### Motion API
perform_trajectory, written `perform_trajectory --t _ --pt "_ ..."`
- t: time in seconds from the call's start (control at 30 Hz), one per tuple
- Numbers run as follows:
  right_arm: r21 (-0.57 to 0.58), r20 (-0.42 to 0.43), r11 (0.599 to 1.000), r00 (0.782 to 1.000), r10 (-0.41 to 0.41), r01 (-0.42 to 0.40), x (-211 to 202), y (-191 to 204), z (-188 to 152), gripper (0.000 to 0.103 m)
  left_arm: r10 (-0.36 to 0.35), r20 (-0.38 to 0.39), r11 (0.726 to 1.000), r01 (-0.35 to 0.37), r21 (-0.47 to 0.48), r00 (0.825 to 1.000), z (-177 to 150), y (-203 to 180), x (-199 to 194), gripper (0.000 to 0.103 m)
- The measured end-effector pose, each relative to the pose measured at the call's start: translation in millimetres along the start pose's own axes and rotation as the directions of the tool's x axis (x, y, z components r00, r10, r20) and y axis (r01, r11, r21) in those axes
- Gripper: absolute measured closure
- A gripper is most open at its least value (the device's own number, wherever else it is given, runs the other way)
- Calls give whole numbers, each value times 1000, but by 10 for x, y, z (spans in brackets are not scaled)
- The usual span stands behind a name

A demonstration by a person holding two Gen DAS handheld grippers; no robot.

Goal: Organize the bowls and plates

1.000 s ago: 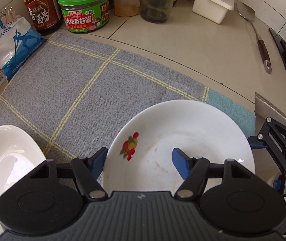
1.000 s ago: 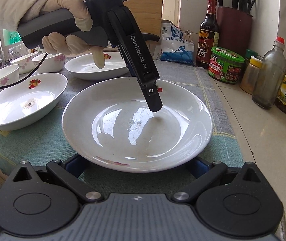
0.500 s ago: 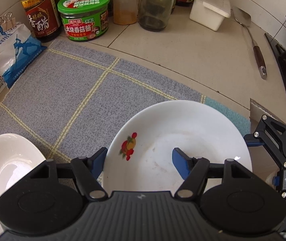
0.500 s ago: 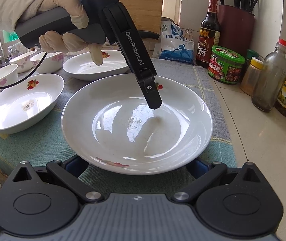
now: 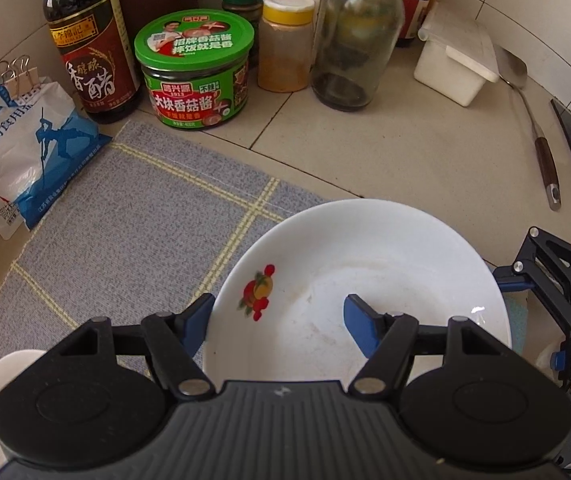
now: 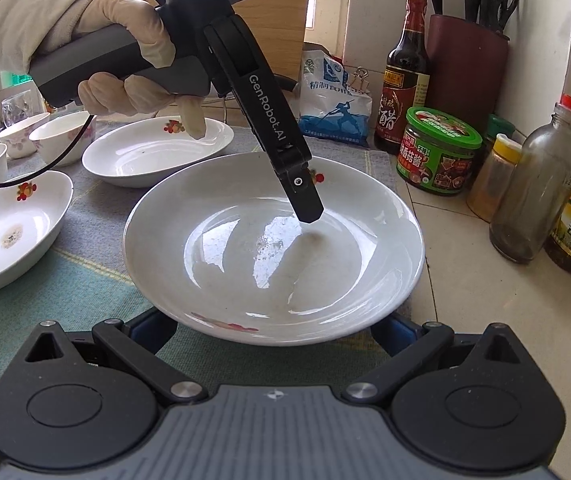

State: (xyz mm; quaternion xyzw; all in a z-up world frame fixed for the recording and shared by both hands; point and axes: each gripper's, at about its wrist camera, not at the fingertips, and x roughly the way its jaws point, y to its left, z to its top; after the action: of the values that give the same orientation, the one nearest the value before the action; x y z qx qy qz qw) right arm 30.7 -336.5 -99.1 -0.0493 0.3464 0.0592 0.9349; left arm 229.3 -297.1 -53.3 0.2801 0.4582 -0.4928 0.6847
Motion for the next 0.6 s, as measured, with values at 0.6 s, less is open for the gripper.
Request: perform_trajectory --t 0.6 --pt "11 -16 1000 1000 23 -23 390 -323 146 0 23 4 999 -23 -31 1000 301 274 235 34"
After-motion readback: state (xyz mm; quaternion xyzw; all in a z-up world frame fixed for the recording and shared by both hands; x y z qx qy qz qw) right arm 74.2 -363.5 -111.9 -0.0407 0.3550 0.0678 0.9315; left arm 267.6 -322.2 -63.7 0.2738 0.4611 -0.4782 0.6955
